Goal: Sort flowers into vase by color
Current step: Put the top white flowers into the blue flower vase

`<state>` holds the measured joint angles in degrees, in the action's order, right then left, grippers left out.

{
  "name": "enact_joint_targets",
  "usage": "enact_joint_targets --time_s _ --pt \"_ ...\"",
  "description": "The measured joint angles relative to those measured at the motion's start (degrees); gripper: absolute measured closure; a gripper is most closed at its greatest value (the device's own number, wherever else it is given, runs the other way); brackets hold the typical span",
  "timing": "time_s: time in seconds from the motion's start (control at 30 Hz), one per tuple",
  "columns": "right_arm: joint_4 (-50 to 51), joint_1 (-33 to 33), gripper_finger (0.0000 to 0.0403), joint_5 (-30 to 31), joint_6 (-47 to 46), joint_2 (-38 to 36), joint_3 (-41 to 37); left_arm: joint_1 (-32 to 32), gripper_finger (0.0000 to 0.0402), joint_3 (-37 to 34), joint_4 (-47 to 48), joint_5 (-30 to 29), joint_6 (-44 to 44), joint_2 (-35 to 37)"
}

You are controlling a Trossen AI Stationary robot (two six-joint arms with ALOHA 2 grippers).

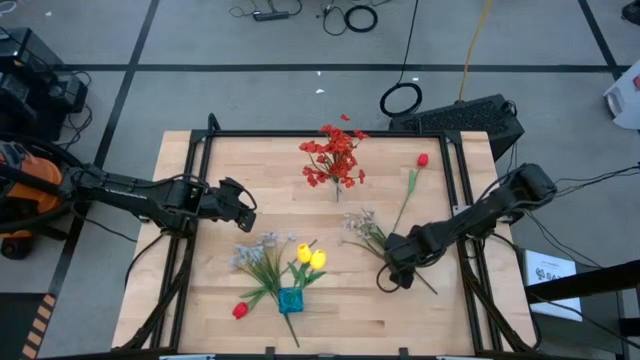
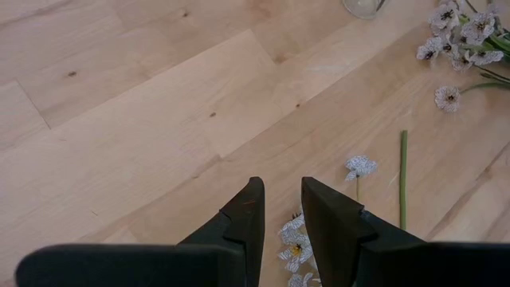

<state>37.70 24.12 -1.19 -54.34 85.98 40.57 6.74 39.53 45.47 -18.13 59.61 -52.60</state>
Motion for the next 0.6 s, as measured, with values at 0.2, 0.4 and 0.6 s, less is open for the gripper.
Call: enact_joint_targets --time_s 0.2,0.4,0.6 --pt "0.16 0.04 0.0254 1.93 2.17 2.49 0.23 0.0 0.0311 0.0 0.0 -0.05 0.0 0.0" --pt "0.07 0.58 0.0348 2.47 -2.34 2.45 0.12 0.0 0.0311 0.0 0.0 -0.11 -0.02 0.0" --pt "1.18 4.42 0.0395 3.97 -6.64 1.88 0.58 0.01 0.0311 0.0 0.45 0.03 0.03 0.0"
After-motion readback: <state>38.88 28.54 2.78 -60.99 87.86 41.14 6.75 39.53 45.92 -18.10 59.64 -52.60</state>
